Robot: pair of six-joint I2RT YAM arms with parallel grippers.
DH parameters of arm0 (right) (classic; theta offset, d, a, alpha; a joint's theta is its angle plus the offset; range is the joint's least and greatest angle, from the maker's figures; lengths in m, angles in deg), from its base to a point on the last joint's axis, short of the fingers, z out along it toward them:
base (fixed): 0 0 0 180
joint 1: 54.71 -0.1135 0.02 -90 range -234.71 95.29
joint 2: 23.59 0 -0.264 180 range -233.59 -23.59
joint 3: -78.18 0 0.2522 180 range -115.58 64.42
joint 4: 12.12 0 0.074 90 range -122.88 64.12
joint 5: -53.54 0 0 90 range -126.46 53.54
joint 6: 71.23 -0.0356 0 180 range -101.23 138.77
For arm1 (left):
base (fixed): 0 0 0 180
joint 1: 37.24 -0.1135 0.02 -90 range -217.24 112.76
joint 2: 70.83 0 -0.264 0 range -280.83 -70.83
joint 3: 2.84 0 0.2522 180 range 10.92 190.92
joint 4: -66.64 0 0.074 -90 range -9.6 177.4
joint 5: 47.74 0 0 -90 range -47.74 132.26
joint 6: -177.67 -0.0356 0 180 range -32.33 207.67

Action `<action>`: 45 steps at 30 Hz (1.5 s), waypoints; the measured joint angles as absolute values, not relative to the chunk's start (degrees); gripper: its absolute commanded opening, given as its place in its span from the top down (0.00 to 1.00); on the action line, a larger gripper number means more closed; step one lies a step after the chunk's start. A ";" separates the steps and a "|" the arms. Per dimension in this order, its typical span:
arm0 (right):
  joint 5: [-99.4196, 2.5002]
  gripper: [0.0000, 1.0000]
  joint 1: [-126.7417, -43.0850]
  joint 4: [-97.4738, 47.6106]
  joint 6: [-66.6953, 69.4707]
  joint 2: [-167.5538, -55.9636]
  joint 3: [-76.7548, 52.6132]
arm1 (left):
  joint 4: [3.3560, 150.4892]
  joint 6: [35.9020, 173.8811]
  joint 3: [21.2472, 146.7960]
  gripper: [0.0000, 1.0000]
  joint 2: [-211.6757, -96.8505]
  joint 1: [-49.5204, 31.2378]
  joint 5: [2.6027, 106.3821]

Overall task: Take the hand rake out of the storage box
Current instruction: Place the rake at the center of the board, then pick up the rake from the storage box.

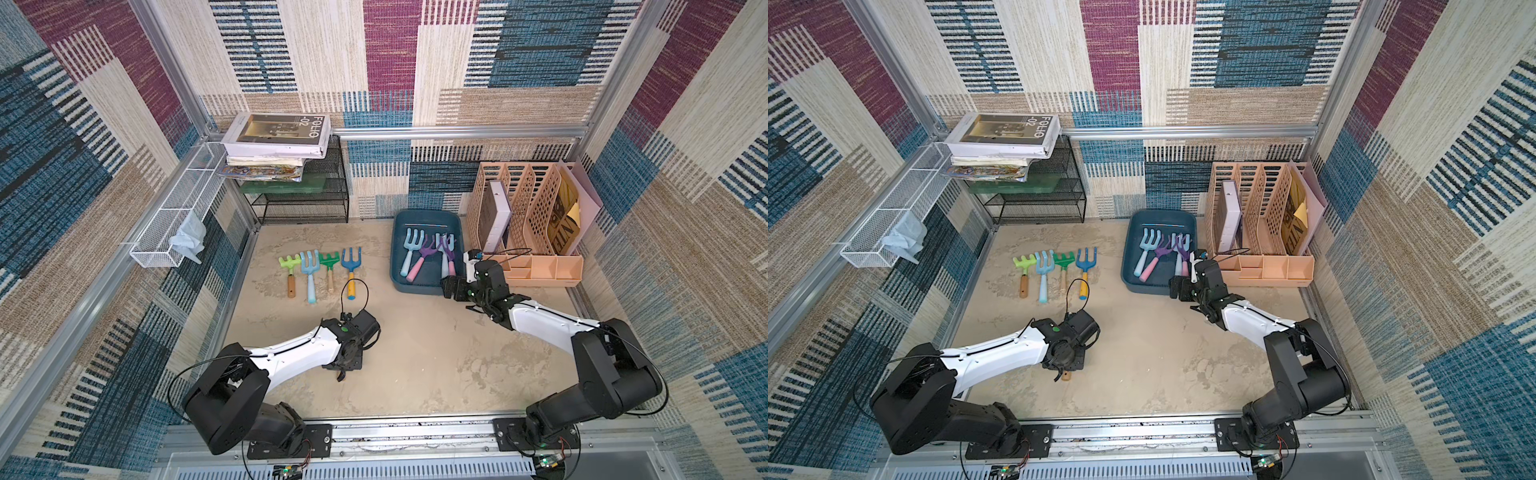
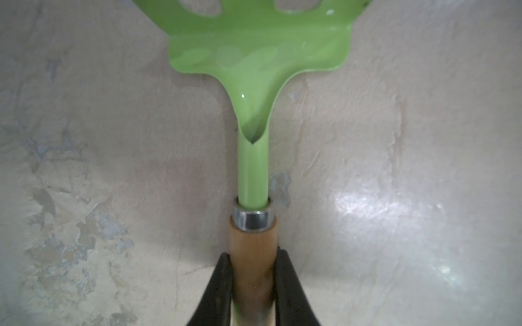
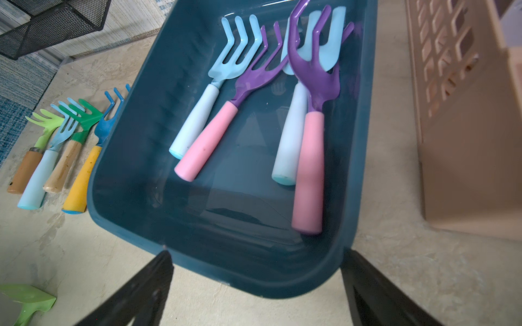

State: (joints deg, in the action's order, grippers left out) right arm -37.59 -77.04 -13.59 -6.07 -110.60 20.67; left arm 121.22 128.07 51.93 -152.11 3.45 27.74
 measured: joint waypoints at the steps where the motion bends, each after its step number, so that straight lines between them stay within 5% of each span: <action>1: -37.61 0.04 -77.08 -13.61 -6.07 -110.62 20.67 | 121.22 128.10 51.91 0.69 -152.09 3.38 27.74; 7: -37.61 0.04 -77.08 -13.68 -6.09 -110.33 20.65 | 123.78 129.04 53.92 0.39 -149.11 3.88 27.83; 9: -37.61 0.04 -77.10 -14.00 -6.07 -109.61 20.67 | 125.29 129.06 56.15 0.38 -146.34 4.45 27.61; 17: -36.47 0.05 -76.38 -14.00 -6.26 -106.09 22.36 | 125.22 123.62 71.89 0.50 -144.33 4.74 27.67; 26: -35.20 0.04 -74.15 -13.94 -6.46 -103.82 24.28 | 121.57 112.49 111.01 0.69 -182.77 4.41 31.26; 34: -35.23 0.04 -73.19 -13.48 -6.53 -101.35 25.79 | 128.13 108.25 147.10 0.62 -211.67 0.30 32.13; 37: -35.25 0.04 -73.02 -13.28 -6.53 -101.70 25.85 | 129.16 106.94 152.89 0.54 -216.65 -0.99 31.74; 45: -35.68 0.04 -72.40 -12.91 -6.53 -103.08 25.55 | 127.56 107.33 157.70 0.60 -223.87 -1.38 27.85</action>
State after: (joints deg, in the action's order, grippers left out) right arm -35.68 -72.40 -12.91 -6.53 -103.08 25.55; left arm 127.56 107.33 157.70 -223.87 -1.38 27.85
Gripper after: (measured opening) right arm 0.956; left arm 0.392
